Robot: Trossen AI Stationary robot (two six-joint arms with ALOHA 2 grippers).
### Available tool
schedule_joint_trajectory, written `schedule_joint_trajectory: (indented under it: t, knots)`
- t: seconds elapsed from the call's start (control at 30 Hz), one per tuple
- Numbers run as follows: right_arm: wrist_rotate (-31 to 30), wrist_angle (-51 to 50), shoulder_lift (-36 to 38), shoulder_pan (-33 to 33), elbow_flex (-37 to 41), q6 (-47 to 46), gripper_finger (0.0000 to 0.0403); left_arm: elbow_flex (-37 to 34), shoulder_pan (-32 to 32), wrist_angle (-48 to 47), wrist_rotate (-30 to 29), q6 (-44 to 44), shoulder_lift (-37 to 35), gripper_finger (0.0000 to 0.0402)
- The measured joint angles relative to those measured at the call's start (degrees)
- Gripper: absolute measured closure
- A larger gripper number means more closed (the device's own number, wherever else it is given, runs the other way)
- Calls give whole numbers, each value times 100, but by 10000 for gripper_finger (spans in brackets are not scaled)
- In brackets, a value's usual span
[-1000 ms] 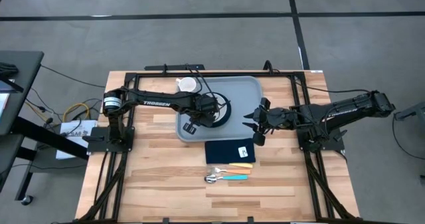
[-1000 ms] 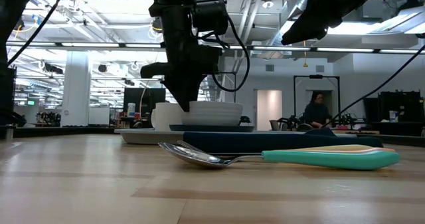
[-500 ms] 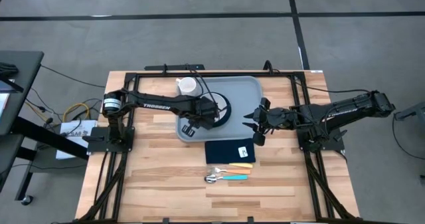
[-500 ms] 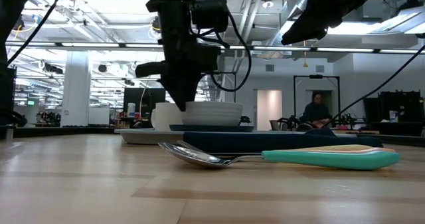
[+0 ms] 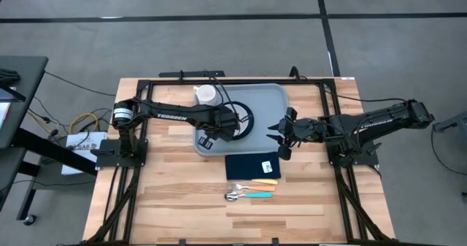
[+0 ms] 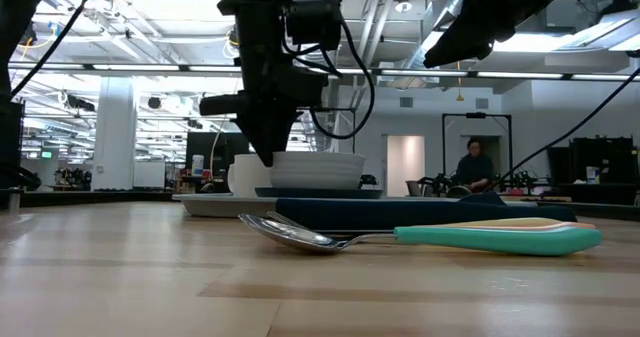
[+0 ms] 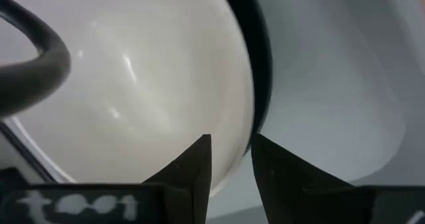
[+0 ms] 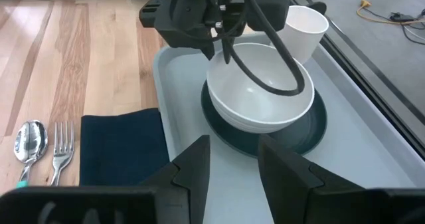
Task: Set up tray
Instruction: Put the dark blue napkin on the gray serving tray to the right of the black plate
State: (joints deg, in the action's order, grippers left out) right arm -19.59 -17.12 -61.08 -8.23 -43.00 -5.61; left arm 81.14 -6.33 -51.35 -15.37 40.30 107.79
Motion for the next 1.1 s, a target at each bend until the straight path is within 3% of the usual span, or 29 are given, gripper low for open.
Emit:
schedule_joint_trajectory:
  t: [0.2,0.43,0.8,0.87,0.97,1.1]
  knots:
    - [0,0,0,0,0,0,284,5,0,136,-389,58,0,305]
    - [0,-2,0,0,0,1,284,265,6,15,-397,78,0,305]
    - [0,-46,0,0,0,0,284,1123,261,-1542,240,-714,0,305]
    - [0,-46,0,0,0,-2,284,1321,314,-2063,578,-1074,0,305]
    - [2,-49,0,0,0,-84,284,1683,375,-2919,1679,-1659,0,305]
    - [39,-217,0,-5,0,-373,284,1774,577,-3184,2980,-2541,-46,305]
